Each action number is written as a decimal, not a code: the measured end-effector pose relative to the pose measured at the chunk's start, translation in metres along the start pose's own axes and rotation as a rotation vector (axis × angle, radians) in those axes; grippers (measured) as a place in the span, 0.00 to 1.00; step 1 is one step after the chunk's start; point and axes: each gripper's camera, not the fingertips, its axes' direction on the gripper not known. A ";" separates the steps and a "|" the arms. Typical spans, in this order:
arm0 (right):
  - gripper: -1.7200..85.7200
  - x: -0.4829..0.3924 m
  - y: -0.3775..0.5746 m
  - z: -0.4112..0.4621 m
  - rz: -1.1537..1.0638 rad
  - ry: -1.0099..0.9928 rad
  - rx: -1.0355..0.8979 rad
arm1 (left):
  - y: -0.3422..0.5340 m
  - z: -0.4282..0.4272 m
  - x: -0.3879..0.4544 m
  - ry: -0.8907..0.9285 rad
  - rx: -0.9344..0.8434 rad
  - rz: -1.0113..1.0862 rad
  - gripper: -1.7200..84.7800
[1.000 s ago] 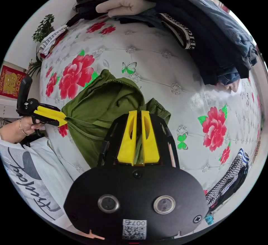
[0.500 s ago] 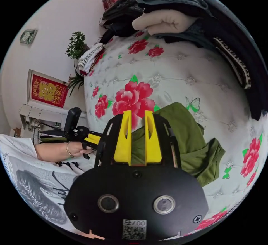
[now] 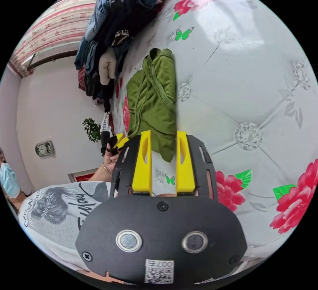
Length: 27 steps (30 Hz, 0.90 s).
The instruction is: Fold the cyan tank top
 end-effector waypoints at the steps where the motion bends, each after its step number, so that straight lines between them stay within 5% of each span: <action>1: 0.11 0.001 -0.004 0.001 0.016 -0.043 0.008 | -0.005 0.004 -0.002 -0.012 -0.015 -0.004 0.12; 10: 0.05 -0.070 -0.004 -0.078 -0.025 -0.341 -0.055 | -0.014 -0.027 0.053 0.185 0.015 0.109 0.03; 16: 0.04 -0.168 -0.071 -0.155 -0.122 -0.353 -0.083 | -0.084 -0.044 0.108 0.274 0.066 0.214 0.02; 27: 0.06 -0.459 -0.199 -0.286 -0.656 -0.251 0.273 | -0.268 -0.095 0.326 0.223 0.314 0.634 0.05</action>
